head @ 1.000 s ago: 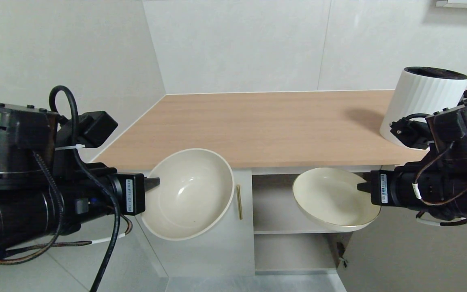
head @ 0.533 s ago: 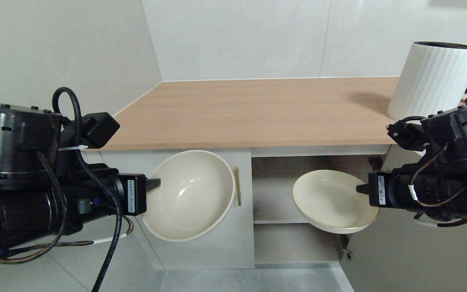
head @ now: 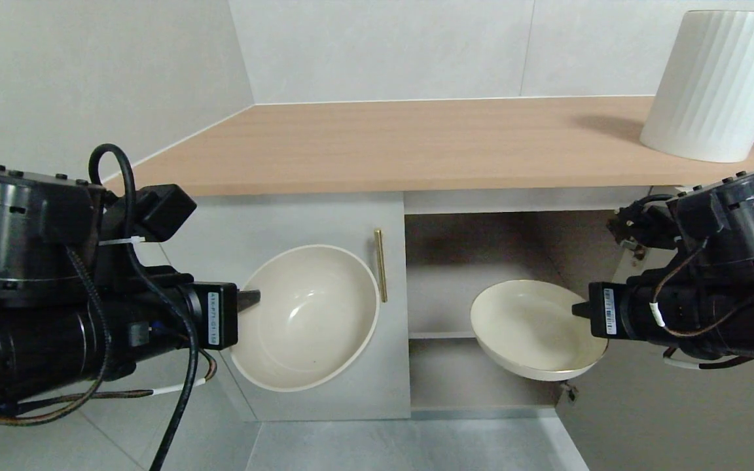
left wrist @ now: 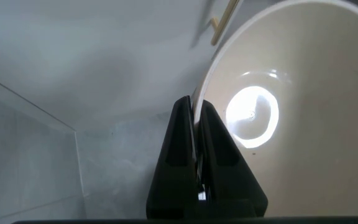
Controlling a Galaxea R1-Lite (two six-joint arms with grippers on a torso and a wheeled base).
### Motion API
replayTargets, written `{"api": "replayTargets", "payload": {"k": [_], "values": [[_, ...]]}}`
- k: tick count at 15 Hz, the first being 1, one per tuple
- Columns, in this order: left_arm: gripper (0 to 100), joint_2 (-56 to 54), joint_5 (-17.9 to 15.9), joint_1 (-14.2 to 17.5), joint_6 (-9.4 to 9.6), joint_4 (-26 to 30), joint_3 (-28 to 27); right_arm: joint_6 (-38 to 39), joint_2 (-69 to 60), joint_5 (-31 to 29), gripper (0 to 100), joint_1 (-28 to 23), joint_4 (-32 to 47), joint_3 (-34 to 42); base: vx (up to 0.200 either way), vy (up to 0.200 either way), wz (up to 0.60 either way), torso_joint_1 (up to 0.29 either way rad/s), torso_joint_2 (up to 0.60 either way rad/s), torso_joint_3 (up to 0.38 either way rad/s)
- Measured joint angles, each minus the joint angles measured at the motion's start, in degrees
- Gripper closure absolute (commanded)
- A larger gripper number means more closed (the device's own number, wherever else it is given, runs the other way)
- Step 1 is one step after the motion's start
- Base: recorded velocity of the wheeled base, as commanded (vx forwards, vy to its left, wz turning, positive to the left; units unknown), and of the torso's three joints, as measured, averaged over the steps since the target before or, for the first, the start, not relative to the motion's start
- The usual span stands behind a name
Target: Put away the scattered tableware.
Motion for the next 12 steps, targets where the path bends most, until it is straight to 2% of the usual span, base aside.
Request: {"api": "replayTargets", "payload": {"k": [7,10,12], "values": [[100,0.02,-0.02,-0.05,0.05,-0.11,-0.01,-0.6,2.58,0.11,100,-0.02,-0.74,-0.44,0.0,0.0,0.0,-0.007,0.03,0.02],[100,0.28,0.0,0.0,0.0,-0.15,-0.09,-2.55,8.62,0.18,100,-0.21,-7.55,-0.6,0.0,0.0,0.0,0.0,0.0,0.0],[100,0.61,0.0,0.0,-0.02,-0.22,-0.09,-3.75,14.86,0.2,100,-0.51,-14.93,-1.46,0.0,0.0,0.0,0.0,0.0,0.0]]}}
